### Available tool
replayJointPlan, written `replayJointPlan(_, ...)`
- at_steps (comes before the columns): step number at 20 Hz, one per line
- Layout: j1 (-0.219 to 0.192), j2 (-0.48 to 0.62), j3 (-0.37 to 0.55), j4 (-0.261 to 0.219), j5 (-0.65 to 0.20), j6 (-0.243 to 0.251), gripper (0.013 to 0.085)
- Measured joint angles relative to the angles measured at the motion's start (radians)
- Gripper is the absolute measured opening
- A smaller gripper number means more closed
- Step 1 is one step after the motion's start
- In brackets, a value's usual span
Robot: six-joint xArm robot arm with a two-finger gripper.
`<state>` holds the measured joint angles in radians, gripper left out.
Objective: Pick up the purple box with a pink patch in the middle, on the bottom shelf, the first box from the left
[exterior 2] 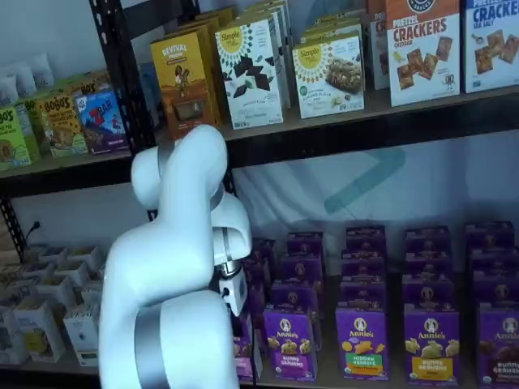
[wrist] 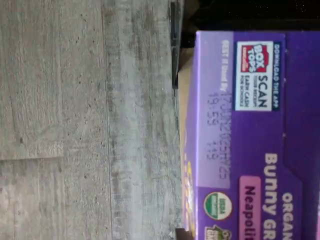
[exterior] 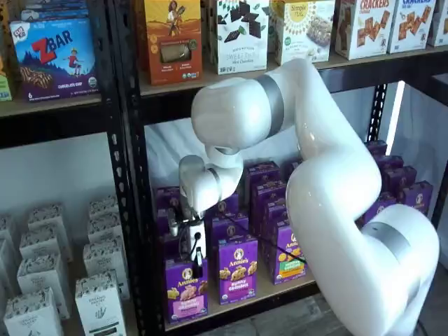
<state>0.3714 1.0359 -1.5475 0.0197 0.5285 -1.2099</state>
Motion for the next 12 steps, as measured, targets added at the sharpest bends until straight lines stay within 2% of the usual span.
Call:
replayJointPlan(6,-0.001,-0.032,0.047,-0.007,-0.022,0.005,0.0370)
replayJointPlan(12,0.001,-0.087,0.133,-0.004,-0.058,0.004,0.0370)
